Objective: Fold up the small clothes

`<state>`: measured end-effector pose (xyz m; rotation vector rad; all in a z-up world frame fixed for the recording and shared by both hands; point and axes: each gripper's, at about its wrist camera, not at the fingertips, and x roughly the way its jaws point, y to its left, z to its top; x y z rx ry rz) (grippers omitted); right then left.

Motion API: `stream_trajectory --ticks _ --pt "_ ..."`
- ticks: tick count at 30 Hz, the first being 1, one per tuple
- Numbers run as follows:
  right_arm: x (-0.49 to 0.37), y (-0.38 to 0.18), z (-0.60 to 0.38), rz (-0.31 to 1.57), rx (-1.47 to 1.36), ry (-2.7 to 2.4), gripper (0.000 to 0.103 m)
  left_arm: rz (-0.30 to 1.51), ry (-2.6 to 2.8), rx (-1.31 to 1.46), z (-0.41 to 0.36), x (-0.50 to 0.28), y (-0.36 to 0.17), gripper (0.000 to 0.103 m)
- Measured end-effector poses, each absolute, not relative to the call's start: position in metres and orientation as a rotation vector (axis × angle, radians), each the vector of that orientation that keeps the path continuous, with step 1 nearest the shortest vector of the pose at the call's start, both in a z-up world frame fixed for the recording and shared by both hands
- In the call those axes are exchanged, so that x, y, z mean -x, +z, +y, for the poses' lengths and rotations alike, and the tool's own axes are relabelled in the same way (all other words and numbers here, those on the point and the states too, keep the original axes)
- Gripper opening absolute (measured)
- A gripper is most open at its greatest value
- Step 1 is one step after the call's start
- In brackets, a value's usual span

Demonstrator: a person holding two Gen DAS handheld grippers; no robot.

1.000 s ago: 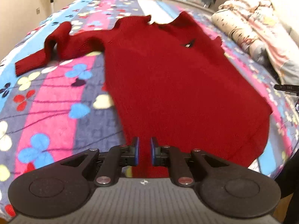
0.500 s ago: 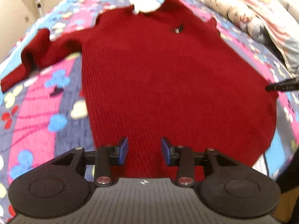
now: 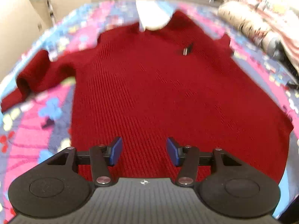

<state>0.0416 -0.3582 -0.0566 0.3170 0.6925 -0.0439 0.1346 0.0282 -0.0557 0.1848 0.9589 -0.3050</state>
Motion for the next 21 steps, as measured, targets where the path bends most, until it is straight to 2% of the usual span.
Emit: stream_trajectory --ticks 3,10,13,15,17,21 --pt "-0.048 -0.045 -0.367 0.614 -0.342 -0.035 0.006 1.1 -0.289 -0.274 0.021 -0.146 -0.082 0.059" --pt "-0.142 -0.038 -0.377 0.611 -0.323 -0.017 0.008 1.098 -0.317 -0.319 0.012 -0.154 -0.084 0.063" --pt "-0.203 -0.044 -0.374 0.652 -0.36 -0.027 0.018 1.095 -0.328 -0.327 0.013 -0.156 -0.084 0.063" --pt "-0.246 -0.051 -0.37 0.687 -0.369 -0.05 0.041 1.09 -0.337 -0.333 0.013 -0.158 -0.085 0.065" --pt "-0.284 -0.06 -0.363 0.717 -0.362 -0.092 0.055 1.083 -0.35 -0.348 0.012 -0.159 -0.09 0.069" --pt "-0.352 -0.094 -0.35 0.813 -0.347 -0.161 0.057 1.085 -0.376 -0.333 0.015 -0.164 -0.092 0.07"
